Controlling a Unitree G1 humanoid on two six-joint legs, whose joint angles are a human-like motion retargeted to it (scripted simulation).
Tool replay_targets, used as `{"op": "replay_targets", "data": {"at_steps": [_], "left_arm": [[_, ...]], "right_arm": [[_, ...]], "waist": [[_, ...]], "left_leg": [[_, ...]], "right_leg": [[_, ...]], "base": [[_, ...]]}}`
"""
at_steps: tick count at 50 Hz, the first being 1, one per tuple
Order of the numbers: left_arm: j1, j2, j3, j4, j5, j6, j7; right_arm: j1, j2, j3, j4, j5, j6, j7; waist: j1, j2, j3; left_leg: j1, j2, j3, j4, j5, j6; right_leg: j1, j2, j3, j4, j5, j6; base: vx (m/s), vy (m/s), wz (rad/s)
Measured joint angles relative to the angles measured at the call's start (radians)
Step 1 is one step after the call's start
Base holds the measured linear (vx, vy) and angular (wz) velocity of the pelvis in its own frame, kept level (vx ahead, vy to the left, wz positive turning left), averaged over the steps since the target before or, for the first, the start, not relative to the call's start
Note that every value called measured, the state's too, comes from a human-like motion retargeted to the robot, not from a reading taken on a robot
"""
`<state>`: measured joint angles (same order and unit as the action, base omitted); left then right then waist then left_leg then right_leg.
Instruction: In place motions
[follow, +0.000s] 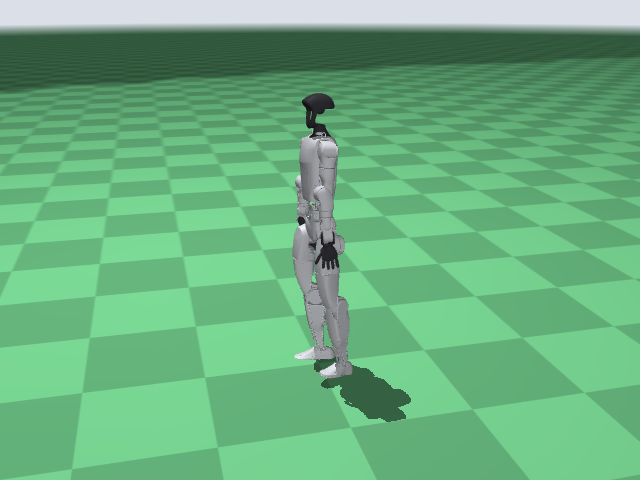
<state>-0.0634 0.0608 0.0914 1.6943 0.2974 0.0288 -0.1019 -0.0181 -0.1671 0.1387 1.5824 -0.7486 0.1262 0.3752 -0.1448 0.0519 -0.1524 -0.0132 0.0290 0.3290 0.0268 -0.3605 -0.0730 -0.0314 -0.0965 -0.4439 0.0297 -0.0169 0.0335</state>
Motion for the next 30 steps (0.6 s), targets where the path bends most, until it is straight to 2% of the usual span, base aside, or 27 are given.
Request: {"op": "replay_targets", "data": {"at_steps": [30], "left_arm": [[-0.007,0.008,-0.006,-0.007,-0.002,0.011,0.015]], "right_arm": [[0.000,-0.001,0.004,0.000,-0.008,-0.001,-0.001]], "waist": [[-0.001,0.003,0.003]], "left_leg": [[-0.004,-0.004,-0.015,0.000,0.007,0.003]], "right_leg": [[0.003,-0.002,-0.014,-0.002,0.002,-0.002]], "base": [[0.00,0.00,0.00]]}}
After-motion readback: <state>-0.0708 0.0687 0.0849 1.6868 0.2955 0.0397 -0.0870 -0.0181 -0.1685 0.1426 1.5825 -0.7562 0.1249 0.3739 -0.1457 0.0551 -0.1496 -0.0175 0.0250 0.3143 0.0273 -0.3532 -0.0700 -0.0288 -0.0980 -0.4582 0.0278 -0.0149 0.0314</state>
